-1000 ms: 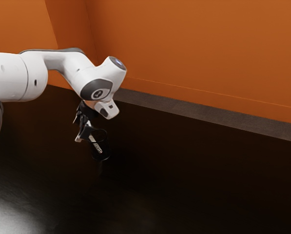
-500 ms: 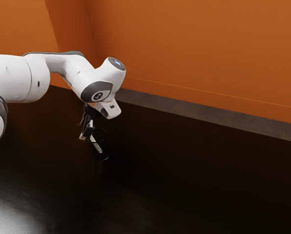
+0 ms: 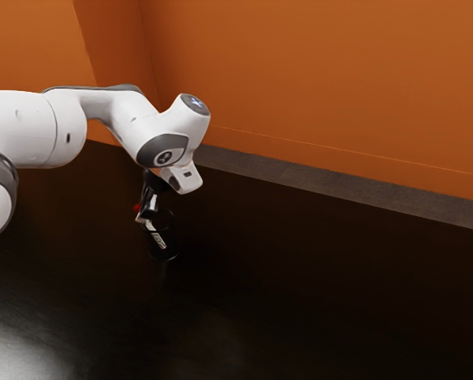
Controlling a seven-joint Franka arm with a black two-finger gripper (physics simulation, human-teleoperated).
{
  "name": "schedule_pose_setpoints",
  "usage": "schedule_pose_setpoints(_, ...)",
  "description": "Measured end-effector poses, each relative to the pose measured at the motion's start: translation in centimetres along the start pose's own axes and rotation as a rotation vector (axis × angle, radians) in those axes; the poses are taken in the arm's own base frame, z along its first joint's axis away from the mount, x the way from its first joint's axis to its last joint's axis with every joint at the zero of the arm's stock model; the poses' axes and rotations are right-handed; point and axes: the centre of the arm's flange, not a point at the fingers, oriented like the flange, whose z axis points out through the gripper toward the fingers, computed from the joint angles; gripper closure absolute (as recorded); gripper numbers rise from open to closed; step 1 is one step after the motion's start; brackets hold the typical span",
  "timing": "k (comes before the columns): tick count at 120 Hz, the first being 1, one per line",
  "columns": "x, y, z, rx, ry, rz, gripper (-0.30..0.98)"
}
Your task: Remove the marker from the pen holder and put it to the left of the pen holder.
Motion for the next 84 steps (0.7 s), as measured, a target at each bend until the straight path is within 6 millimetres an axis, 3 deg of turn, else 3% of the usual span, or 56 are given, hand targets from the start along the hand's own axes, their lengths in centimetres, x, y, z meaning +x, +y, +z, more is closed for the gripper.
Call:
schedule_pose_setpoints(64, -0.8, 0.3, 0.7, -0.025, -0.004, 0.012, 0.74)
schedule_pose_setpoints(84, -1.6, 0.1, -0.8, 0.000, 0.011, -0.001, 0.77)
